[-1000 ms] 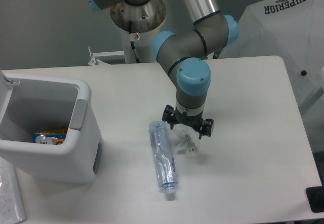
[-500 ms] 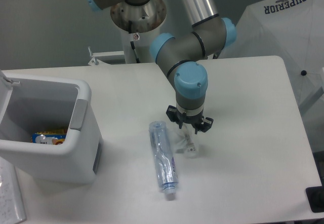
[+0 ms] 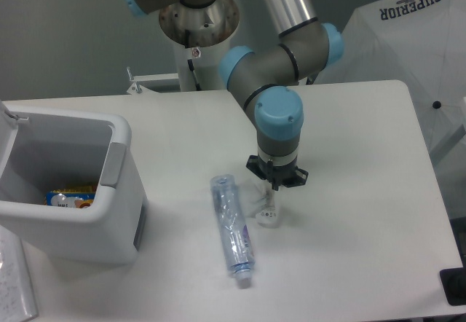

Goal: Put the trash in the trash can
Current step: 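Lower the gripper onto the crumpled clear wrapper and close on it, then lift the wrapper and carry it over the white bin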

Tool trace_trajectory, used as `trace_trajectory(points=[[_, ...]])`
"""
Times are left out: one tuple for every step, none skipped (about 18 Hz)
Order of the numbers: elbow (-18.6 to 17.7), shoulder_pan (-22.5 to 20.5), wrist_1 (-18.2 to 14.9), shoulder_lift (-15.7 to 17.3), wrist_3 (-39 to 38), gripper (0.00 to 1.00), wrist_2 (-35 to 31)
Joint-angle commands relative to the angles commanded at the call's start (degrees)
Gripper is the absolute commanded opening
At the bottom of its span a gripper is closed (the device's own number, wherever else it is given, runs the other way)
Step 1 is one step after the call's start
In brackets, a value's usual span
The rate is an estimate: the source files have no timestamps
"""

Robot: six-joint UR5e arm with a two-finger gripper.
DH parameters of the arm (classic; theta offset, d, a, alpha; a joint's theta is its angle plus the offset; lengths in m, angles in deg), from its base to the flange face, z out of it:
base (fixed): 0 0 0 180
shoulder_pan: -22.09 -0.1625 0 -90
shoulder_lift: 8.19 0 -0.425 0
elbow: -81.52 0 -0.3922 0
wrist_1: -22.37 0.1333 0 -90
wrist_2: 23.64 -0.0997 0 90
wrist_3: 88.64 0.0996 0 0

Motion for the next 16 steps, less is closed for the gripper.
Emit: trace_trajectory(points=[[0.96,-0.09,-0.09,0.00,-0.09,0.00,0.70],[1.93,-0.35,-0.09,0.44,-0.26,0.00,1.84],[2.98,-0.79,0.00,0.88,-1.13,0.00,2.98],[4.73,-1.06,0.00,0.97,-3.23,0.00,4.82],[6.32,-1.06,0.00,0.97,-5.69,0.00,7.19],[7.90,-0.97,0.00,0.97,-7.89,0.00,9.04],[9.39,-0.80,0.00,0.97,-9.56,0.00,10.54],[10.63,-0.62,0.00,1.14,-11.06,0.00,11.51],[11.51,-0.53,0.00,1.67,-12.03,0.00,12.13],[11.95,-0.27,0.00,2.28,-12.82,0.00,12.74],[12.22,-0.09,0.00,2.90,-13.18,0.00,13.79],[12.39,0.25,0.00,3.95,-13.44,0.00,15.19],[12.31,0.35,0.00,5.26,-13.45,0.00,16.86],[12.13,0.35,0.00,6.49,-13.53,0.00,18.62],[11.96,0.35,0.00,7.98,-13.54,0.00,20.38],[11.78,0.52,0.00,9.22,-13.54,0.00,22.40]])
